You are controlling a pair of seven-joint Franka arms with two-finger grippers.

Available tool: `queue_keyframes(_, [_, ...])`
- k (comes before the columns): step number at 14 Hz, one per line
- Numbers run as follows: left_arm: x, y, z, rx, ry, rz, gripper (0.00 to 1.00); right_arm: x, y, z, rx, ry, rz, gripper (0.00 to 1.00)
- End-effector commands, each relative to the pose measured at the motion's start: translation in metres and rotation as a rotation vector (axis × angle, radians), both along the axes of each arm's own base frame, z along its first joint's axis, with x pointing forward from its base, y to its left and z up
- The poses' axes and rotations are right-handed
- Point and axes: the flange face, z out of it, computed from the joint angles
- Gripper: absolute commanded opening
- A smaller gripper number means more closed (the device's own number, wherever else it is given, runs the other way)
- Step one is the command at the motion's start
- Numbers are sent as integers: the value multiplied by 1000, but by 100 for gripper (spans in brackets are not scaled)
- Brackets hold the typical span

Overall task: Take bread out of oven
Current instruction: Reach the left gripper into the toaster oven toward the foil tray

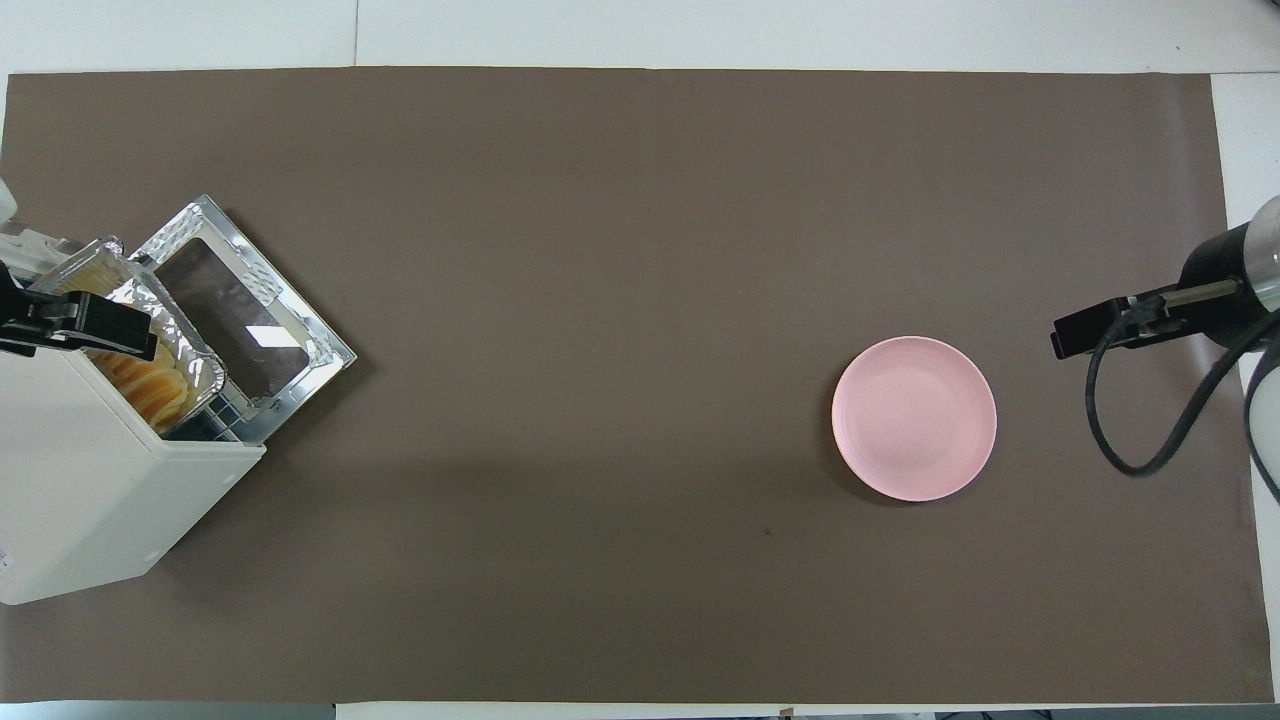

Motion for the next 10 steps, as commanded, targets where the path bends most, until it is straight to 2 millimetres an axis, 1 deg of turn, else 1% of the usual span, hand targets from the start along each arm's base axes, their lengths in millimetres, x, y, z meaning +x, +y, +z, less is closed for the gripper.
queue_keyframes(1, [-1, 4, 4, -4, -24, 6, 100, -8, -1, 2, -2, 3, -9, 100])
queue_keyframes(3, [-3, 4, 1, -3, -18, 0, 100, -7, -1, 2, -2, 3, -9, 100])
queue_keyframes(4, [-4, 4, -4, -1, -12, -1, 100, -8, -1, 3, -2, 3, -9, 100])
queue_keyframes(5, [-3, -4, -3, -2, -28, -22, 100, -8, -2, 2, -2, 4, -10, 100])
queue_keyframes(7, [-3, -9, -3, -3, -46, -18, 100, -8, -1, 1, -2, 6, -9, 100])
queue_keyframes(8, [1, -4, -2, -5, -78, 4, 100, -8, -1, 2, -4, 4, -9, 100])
queue_keyframes(9, [8, -3, -12, -8, -127, 83, 100, -7, -1, 1, -2, 4, -9, 100])
queue_keyframes(10, [11, -3, -29, -6, -145, 226, 100, -8, -1, 1, -2, 6, -9, 100])
